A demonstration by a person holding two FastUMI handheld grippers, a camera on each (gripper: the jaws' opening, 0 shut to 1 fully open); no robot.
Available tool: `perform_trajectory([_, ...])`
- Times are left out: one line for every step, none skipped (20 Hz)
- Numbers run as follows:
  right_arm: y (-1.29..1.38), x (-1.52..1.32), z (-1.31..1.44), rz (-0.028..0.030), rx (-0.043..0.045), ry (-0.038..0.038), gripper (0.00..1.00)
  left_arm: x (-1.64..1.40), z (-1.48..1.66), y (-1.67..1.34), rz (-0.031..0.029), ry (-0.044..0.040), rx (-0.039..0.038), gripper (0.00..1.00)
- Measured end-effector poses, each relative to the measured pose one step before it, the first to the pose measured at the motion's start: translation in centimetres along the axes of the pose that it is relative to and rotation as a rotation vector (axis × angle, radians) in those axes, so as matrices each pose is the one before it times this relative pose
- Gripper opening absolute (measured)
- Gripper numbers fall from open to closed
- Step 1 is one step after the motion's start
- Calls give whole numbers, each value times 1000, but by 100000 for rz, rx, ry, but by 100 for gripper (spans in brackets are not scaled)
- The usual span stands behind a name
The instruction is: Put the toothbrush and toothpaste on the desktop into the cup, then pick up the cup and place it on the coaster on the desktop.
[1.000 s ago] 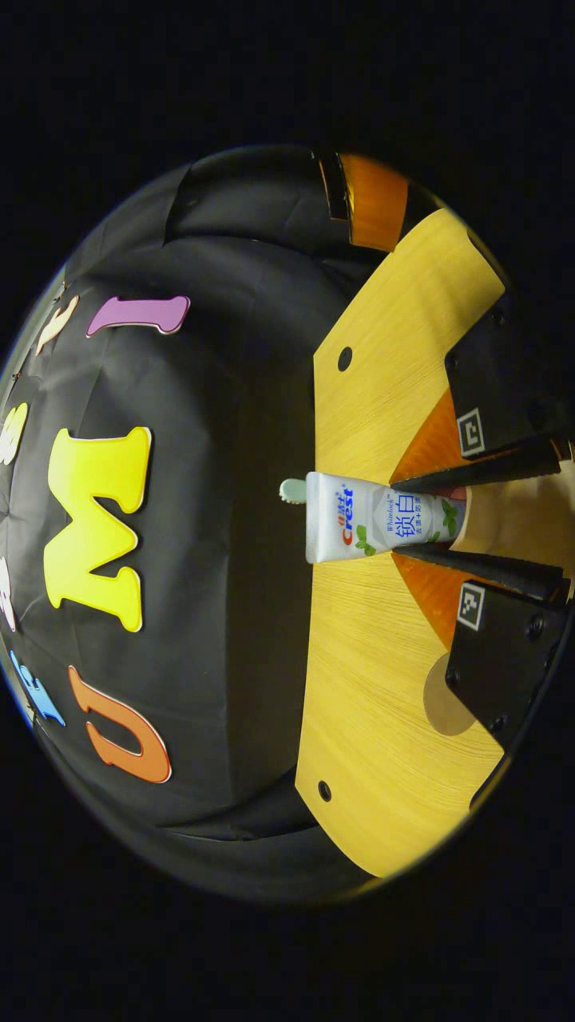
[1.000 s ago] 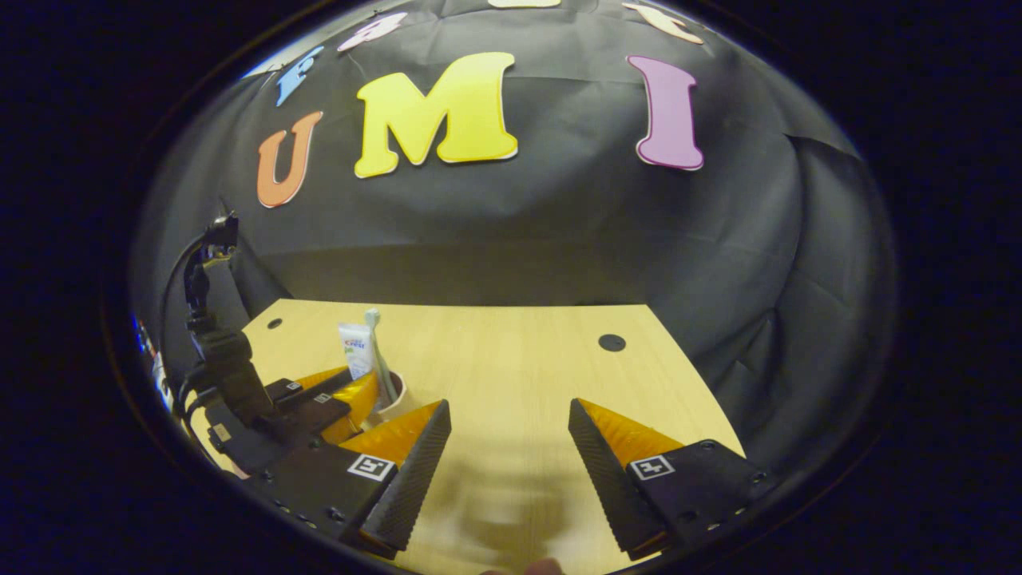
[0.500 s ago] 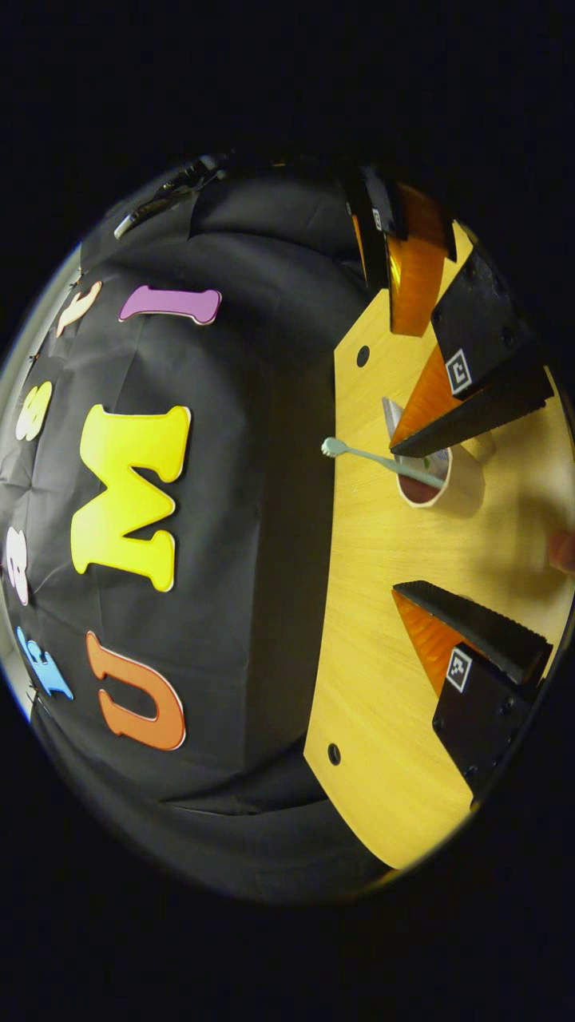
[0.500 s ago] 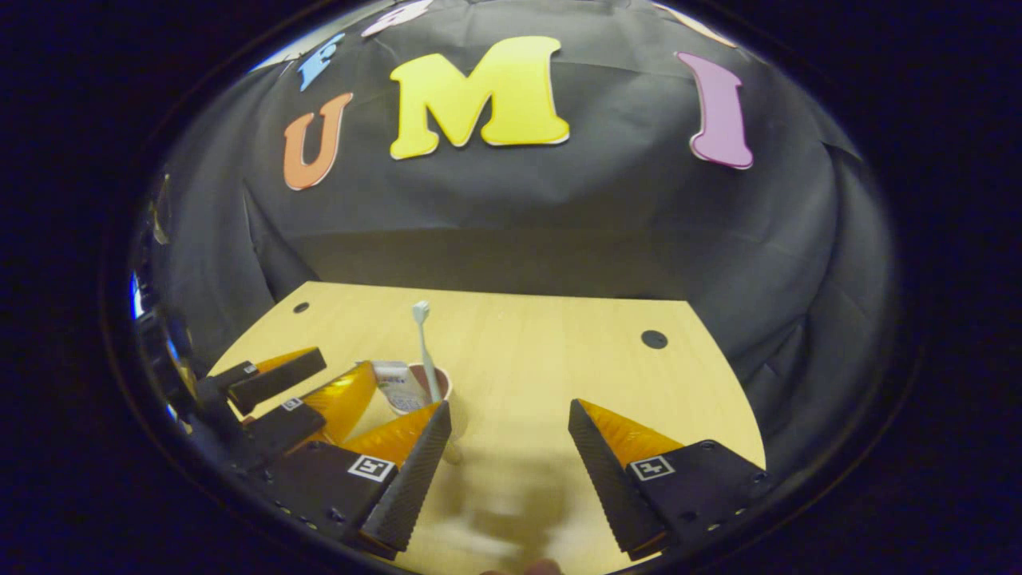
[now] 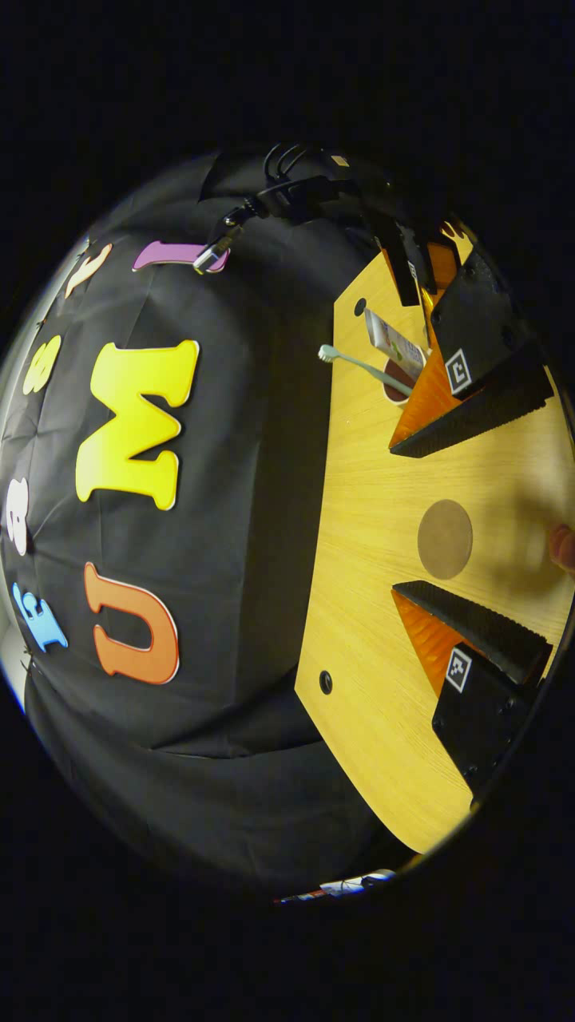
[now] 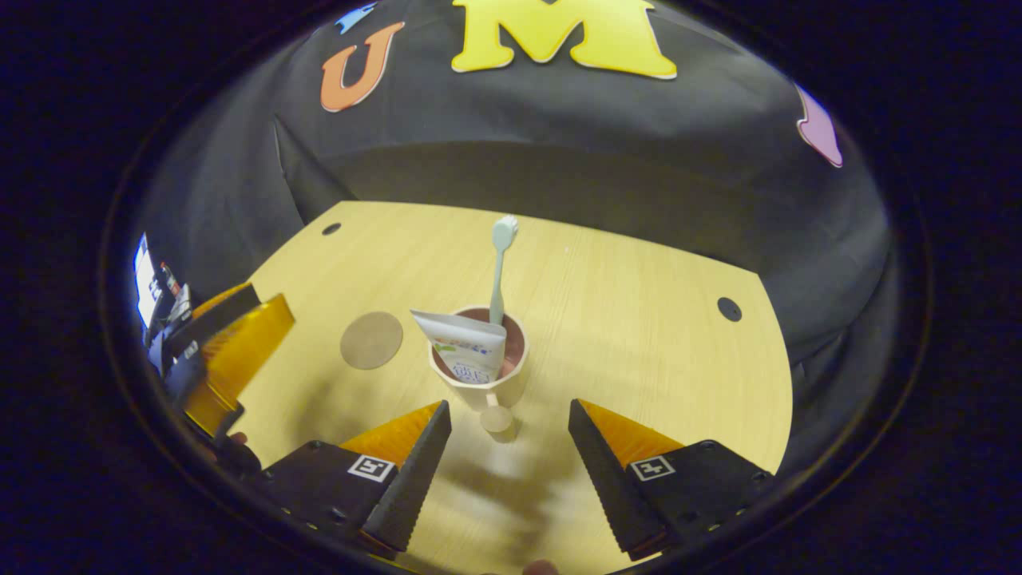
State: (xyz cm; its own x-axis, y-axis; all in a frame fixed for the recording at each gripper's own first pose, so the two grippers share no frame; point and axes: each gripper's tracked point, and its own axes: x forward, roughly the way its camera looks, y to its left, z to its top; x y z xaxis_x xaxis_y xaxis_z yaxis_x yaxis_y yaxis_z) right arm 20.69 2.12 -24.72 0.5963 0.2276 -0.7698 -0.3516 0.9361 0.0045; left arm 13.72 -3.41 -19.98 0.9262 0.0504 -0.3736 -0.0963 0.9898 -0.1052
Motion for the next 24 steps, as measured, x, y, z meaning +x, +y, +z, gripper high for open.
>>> perform_trajectory([31,705,-256,-69,-1310,3102,91,-104,-57,1017,1991,762,-1605,98])
perform_trajectory([58,278,-220,-179,-291,3257,91,-276,178,989,1920,389,-1935,98])
perform_trajectory([209,270,-67,909,589,2641,91,-186,89,1046,2349,24,-2175,98])
perform_trajectory([12,383,64,744,485,2557,91,-95,-124,1019,2429,225,-2122,98])
perform_trajectory([56,329,164,359,-29,2528,91,-98,-157,880,2037,771,-2118,98])
perform_trajectory([-9,523,-48,411,-878,2790,90,-70,-389,1099,1935,1136,-1958,98])
perform_trajectory([-7,351,-44,792,-993,2982,90,-64,-471,991,1697,1623,-1806,98])
perform_trajectory([196,379,-91,825,-676,3467,86,-87,-366,779,1670,1418,-1781,99])
perform_trajectory([402,231,63,1954,226,2621,79,-130,-194,690,1642,949,-1449,99])
perform_trajectory([292,147,259,1236,325,2649,75,-19,-281,810,1575,986,-1137,99])
perform_trajectory([333,320,36,1572,424,1992,75,-77,-270,697,1431,992,-912,99])
perform_trajectory([310,236,-51,2233,310,1442,71,-116,-425,487,1352,1025,-700,99])
perform_trajectory([-90,124,-14,-798,-470,1437,63,-107,-454,440,1179,1108,-657,99])
perform_trajectory([-2,70,-96,-321,-1243,1560,52,-346,-328,410,943,843,-774,99])
perform_trajectory([-258,300,-2,-1714,-1676,674,48,-259,-229,209,676,887,-788,99])
perform_trajectory([-253,26,42,-141,-614,362,38,-196,-230,173,695,912,-539,99])
perform_trajectory([-61,214,36,-1215,-1192,94,28,-147,-162,69,455,781,-448,99])
perform_trajectory([61,-236,182,-1224,-2150,-57,25,-103,-184,128,36,551,-224,99])
perform_trajectory([-36,-106,194,-1363,-2131,350,22,-24,-189,83,-16,737,-61,99])
perform_trajectory([-127,6,-1,-872,-1136,-19,19,35,-169,28,-142,721,162,99])
perform_trajectory([-57,175,-64,-588,-467,-382,16,-22,-95,47,-130,423,229,99])
perform_trajectory([-40,-340,125,-699,250,-426,13,-87,-62,88,-248,132,215,99])
perform_trajectory([-53,-421,162,-684,-225,-401,6,-130,-76,143,-37,-28,172,99])
perform_trajectory([-38,16,134,-875,-696,-679,6,-12,24,107,-164,-99,202,99])
